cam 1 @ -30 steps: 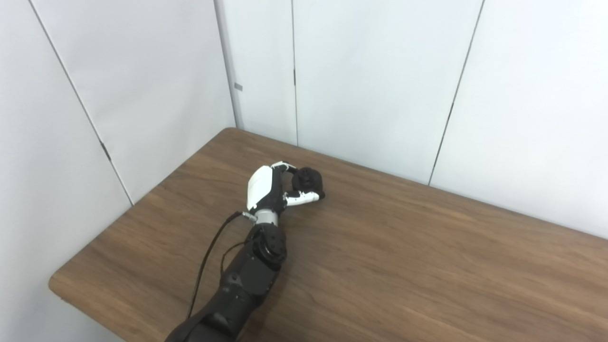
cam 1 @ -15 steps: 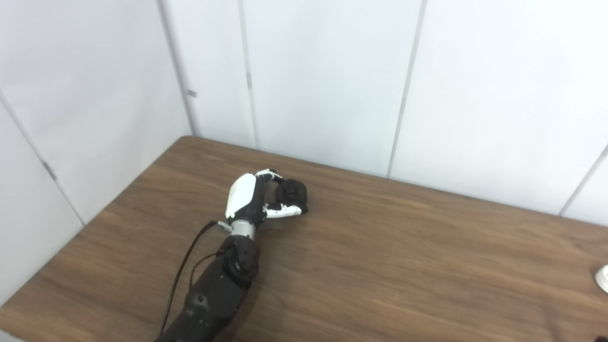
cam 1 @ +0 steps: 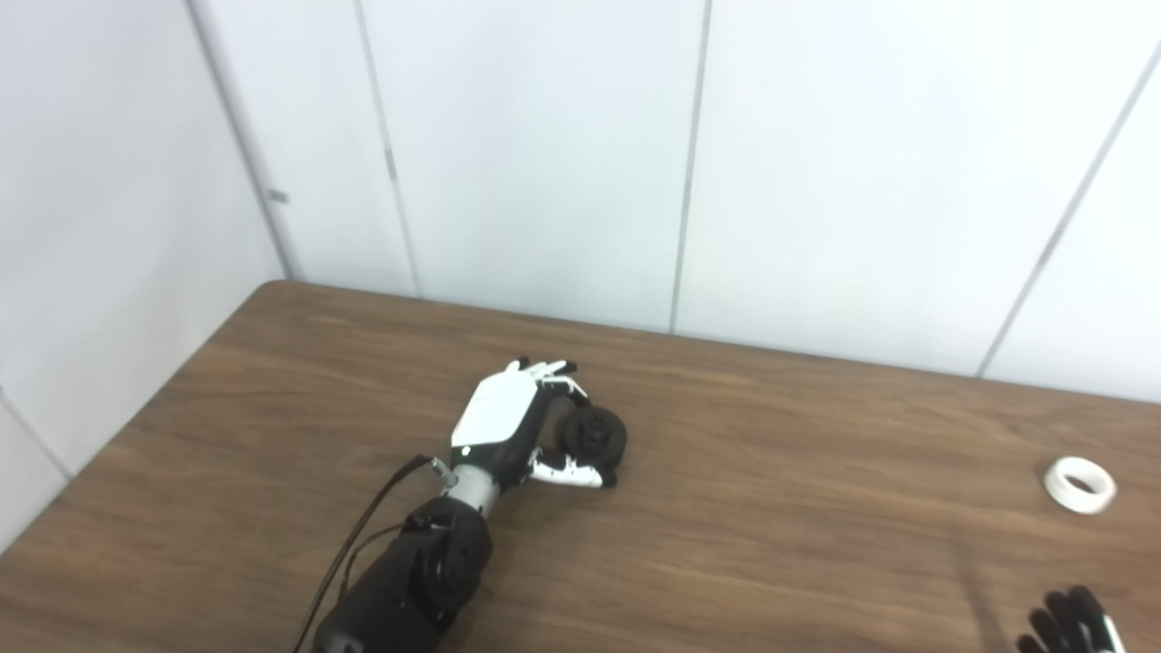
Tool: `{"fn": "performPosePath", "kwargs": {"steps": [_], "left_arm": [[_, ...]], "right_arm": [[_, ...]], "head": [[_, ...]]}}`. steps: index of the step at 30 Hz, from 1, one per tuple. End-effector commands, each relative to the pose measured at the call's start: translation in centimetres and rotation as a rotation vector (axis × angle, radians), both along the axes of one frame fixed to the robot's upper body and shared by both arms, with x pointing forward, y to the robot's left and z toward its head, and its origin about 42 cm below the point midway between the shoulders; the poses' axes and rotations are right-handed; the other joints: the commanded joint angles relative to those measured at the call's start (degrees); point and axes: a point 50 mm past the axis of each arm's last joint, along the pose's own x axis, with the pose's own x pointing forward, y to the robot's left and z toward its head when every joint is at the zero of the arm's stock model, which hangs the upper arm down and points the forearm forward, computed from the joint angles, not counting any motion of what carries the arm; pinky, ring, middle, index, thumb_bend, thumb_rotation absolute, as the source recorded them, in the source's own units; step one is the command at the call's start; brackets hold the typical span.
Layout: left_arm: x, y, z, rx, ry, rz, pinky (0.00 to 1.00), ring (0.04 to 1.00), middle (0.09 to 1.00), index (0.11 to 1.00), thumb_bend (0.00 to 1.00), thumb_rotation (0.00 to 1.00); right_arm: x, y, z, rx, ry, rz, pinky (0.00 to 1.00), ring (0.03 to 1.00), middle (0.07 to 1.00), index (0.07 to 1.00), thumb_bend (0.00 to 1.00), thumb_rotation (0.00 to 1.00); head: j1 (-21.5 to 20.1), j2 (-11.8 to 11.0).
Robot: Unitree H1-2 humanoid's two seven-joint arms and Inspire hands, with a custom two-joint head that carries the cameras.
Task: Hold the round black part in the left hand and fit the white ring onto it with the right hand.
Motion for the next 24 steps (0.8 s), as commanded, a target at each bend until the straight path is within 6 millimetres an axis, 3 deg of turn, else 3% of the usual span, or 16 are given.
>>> {"fn": "performPosePath", "kwargs": {"steps": [1,6,10,16,24], "left_arm": [[-0.3,-1.2,0.8,0.064,-0.04,-0.082,1.0,0.923,0.906,0.479,0.52,0.05],[-1.8,-3.9,0.0,0.111,-0.007,-0.207,1.0,0.926,0.908,0.48,0.52,0.05],[-2.9,-4.8,-1.0,0.091,0.005,-0.275,1.0,0.927,0.913,0.48,0.52,0.05],[-4.8,-5.5,-2.3,0.043,0.016,-0.385,1.0,0.92,0.912,0.48,0.52,0.05],[-5.7,-5.6,-3.6,-0.04,0.113,-0.489,1.0,0.934,0.924,0.479,0.51,0.05]], "right_arm": [[-1.1,2.2,-1.5,0.069,0.082,-0.005,1.0,1.0,1.0,1.0,0.68,0.79],[-1.3,3.7,-0.4,0.069,0.081,-0.023,1.0,1.0,1.0,1.0,0.69,0.75],[-1.4,4.5,0.0,0.064,0.071,-0.017,1.0,1.0,1.0,1.0,0.67,0.73],[-1.3,5.6,0.9,0.061,0.056,-0.024,0.99,1.0,1.0,1.0,0.63,0.69],[-0.7,6.5,1.4,0.058,0.049,-0.028,0.98,1.0,1.0,1.0,0.7,0.68]], "head": [[-0.6,0.2],[-5.3,1.8],[-8.3,3.0],[-12.8,4.7],[-16.2,6.1]]}}
